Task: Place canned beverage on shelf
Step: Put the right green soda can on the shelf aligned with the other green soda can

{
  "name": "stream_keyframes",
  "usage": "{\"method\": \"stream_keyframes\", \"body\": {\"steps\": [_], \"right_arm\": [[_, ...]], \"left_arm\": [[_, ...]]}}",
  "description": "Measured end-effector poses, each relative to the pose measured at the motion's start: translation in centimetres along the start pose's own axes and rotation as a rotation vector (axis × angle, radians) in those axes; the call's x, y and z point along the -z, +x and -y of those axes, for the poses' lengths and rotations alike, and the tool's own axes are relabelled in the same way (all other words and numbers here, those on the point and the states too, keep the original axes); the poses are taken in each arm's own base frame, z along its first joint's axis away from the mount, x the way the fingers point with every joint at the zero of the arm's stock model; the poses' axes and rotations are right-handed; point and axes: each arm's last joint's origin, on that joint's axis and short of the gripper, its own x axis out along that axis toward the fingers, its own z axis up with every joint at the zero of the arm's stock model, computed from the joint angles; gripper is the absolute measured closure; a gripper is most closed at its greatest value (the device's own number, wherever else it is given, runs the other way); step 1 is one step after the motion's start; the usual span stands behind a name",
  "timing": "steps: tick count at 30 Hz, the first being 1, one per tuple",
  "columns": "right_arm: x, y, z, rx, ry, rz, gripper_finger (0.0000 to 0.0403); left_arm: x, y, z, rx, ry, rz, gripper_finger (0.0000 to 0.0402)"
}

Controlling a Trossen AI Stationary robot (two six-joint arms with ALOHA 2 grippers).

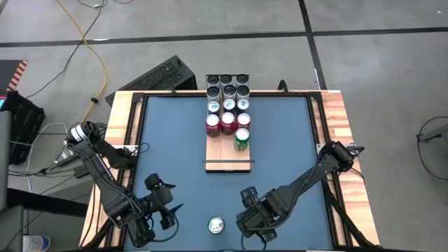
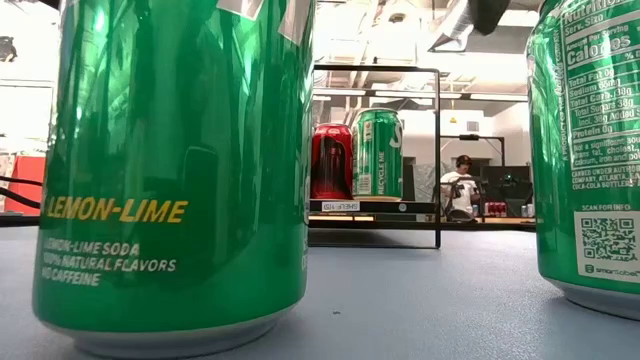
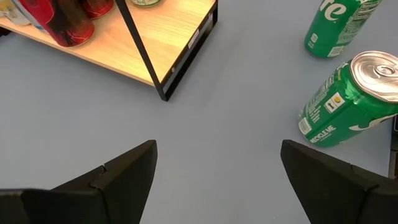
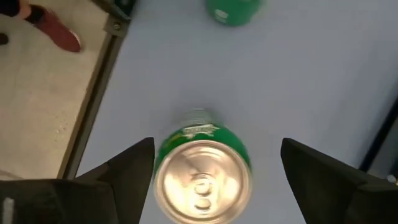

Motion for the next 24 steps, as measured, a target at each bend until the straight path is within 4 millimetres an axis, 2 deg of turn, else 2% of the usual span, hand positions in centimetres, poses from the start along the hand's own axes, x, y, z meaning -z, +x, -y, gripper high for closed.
{"method": "stream_keyframes", "body": {"steps": [7,13,24], "right_arm": [[-0.1,0.1,-0.1,-0.012,-0.005,0.013,0.0083],[0.7,2.0,-0.2,-0.044,0.023,-0.036,0.0083],[0.9,2.1,0.1,-0.046,0.045,-0.055,0.0104]], "left_arm": [[0.0,0.0,0.0,0.0,-0.002,0.0,0.0072],[0.0,0.0,0.0,0.001,-0.003,-0.002,0.0072],[0.0,0.0,0.0,0.0,-0.004,-0.002,0.0072]]}}
